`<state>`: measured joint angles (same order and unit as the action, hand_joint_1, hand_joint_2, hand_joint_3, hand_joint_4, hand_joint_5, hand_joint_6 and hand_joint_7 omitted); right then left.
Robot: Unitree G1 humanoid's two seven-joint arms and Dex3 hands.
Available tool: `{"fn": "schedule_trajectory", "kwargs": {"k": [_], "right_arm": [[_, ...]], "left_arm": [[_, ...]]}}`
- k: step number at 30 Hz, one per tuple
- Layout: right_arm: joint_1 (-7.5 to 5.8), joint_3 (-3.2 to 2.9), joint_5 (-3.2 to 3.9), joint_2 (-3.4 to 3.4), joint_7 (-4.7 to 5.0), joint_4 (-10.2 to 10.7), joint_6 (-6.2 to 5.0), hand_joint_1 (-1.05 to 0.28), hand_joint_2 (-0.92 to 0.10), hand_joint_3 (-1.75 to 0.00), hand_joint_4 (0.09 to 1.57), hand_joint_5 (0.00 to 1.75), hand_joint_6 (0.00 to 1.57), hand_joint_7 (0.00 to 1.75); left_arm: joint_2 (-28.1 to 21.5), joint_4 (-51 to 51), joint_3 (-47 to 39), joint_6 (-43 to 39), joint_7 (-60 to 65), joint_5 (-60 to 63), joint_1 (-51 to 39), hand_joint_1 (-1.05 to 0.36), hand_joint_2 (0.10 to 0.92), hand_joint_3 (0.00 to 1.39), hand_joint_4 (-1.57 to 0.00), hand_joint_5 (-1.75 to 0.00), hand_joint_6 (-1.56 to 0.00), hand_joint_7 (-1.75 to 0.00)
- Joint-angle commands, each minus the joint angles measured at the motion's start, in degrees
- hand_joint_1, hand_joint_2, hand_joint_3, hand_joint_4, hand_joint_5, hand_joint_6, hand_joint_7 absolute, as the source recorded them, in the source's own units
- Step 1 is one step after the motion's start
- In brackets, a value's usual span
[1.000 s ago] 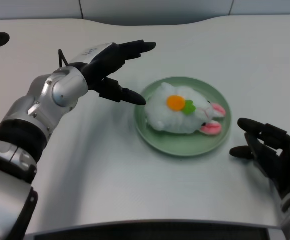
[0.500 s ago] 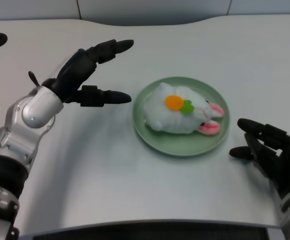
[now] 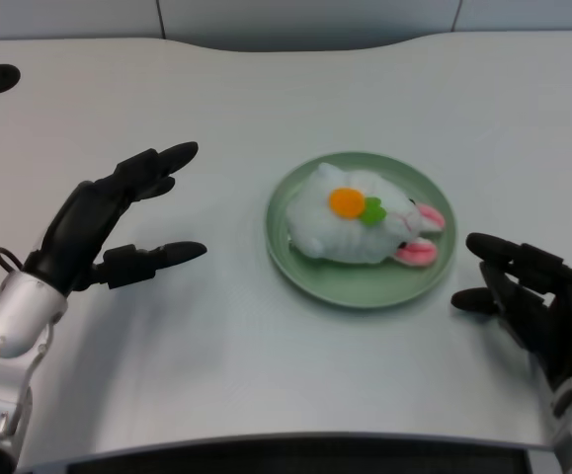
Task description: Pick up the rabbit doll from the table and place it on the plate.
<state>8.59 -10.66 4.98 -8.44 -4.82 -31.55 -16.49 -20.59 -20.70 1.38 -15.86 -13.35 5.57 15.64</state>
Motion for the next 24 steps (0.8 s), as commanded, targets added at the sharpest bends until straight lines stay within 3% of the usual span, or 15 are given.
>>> {"fn": "schedule_trajectory", "kwargs": {"k": [1,6,8,19,24], "right_arm": [[0.22,-0.18,0.14,-0.22,0.07,-0.3,-0.78,-0.43,-0.92,-0.17,0.87,0.87,1.04,0.01],[0.04,-0.26,0.30,-0.04,0.30,0.7,0.37,-0.43,-0.92,-0.17,0.88,0.87,1.05,0.01],[-0.11,-0.20,0.14,-0.15,0.18,0.6,-0.19,-0.43,-0.92,-0.16,0.88,0.87,1.05,0.01],[-0.45,-0.25,0.15,-0.16,0.28,1.0,0.42,-0.43,-0.92,-0.17,0.88,0.87,1.03,0.00],[-0.44,-0.47,0.51,-0.18,0.22,1.6,1.15,-0.44,-0.92,-0.16,0.89,0.87,1.04,0.01]], "left_arm": [[1.1,5.2,-2.4,4.5,0.4,-2.9,-5.8,-0.50,0.921,0.07,-0.05,-0.89,-0.38,-0.04],[3.7,9.3,-4.6,8.8,0.1,-7.1,-9.8,-0.46,0.921,0.09,-0.19,-0.83,-0.45,-0.04],[4.8,11.0,-5.4,12.4,-1.7,-10.7,-11.1,-0.43,0.921,0.12,-0.21,-0.81,-0.45,-0.04],[7.8,18.0,-9.6,27.4,-5.4,-23.6,-14.9,-0.33,0.921,0.18,-0.20,-0.86,-0.49,-0.04],[9.1,20.9,-12.4,34.2,-5.2,-29.3,-16.3,-0.29,0.921,0.25,-0.20,-0.91,-0.44,-0.01]]}}
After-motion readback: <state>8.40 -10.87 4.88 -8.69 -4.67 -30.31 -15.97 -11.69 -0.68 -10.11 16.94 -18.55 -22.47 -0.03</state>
